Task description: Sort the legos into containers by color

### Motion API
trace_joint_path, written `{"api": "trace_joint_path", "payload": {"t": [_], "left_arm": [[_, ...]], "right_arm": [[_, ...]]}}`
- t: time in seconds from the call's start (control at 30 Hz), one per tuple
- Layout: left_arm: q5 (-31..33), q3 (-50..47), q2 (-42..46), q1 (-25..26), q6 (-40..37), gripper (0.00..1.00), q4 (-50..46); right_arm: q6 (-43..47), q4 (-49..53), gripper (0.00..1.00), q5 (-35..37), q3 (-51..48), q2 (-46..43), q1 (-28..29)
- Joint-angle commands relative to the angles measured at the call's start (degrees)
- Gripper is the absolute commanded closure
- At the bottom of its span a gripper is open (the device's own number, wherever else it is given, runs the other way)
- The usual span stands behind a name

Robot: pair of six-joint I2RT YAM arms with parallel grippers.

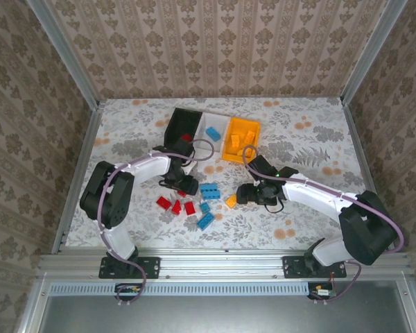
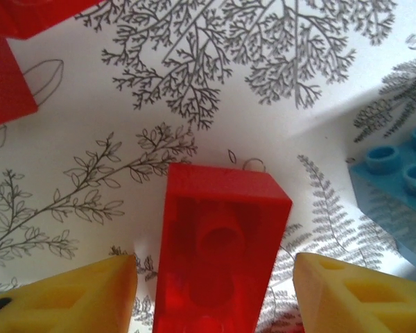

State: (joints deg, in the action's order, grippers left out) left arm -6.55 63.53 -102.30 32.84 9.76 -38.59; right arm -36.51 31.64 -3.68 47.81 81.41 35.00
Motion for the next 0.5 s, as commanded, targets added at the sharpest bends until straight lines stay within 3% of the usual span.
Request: {"api": "trace_joint_path", "payload": {"t": [0.0,0.17,0.37,0.47], "left_arm": [[1.02,2.03,-1.29,0.12,-1.23,0.47,0.27],[0.82,1.80,-0.90,-0.22,-0.22,0.69,0.36],[-2.21,2.30,6.31,-5.06,3.06,0.69,-2.03],[-5.85,4.30,11.68,-11.38,5.02,0.69,-2.63]], "right_arm": [[-1.50,-0.70,0.19,-0.90,1.67,0.33,1.65],[-1.44,-0.69,0.19,-0.54,5.13,3.11,3.48],[-1.11,-0.48,0.19,-0.80,7.51,4.86,4.19],[-1.24,-0.69,0.19,-1.15,9.26,5.77,4.33]]}}
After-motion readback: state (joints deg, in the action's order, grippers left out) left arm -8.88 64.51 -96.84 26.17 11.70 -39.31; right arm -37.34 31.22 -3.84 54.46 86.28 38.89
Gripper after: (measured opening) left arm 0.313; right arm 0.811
